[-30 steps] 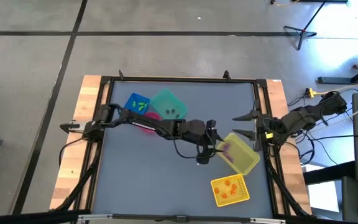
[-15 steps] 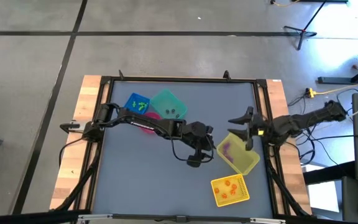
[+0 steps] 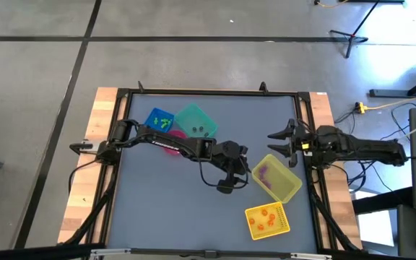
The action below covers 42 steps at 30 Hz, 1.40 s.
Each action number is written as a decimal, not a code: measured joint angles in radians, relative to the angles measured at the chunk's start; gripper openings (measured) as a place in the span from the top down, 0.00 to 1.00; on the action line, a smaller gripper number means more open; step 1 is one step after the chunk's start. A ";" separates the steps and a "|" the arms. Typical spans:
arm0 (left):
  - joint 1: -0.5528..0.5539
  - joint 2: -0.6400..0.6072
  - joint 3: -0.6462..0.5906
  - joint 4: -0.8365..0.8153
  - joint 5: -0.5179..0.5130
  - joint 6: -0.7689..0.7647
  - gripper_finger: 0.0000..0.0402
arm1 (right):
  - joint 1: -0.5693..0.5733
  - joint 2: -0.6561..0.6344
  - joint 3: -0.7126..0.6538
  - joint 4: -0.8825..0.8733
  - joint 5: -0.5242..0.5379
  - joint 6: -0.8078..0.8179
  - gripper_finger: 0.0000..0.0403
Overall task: Sort Halloween decoration
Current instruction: Put the white bone toy into the red bin
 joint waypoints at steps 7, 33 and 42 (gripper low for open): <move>0.000 0.000 0.000 -0.003 -0.014 0.001 0.52 | -0.001 -0.117 -0.096 0.032 0.001 0.001 0.53; -0.029 -0.002 0.228 -0.366 -0.013 0.095 0.52 | 0.000 -0.282 -0.304 0.169 -0.026 -0.020 0.53; -0.047 0.008 0.214 -0.468 0.001 0.105 0.52 | 0.000 -0.282 -0.304 0.164 -0.026 -0.023 0.53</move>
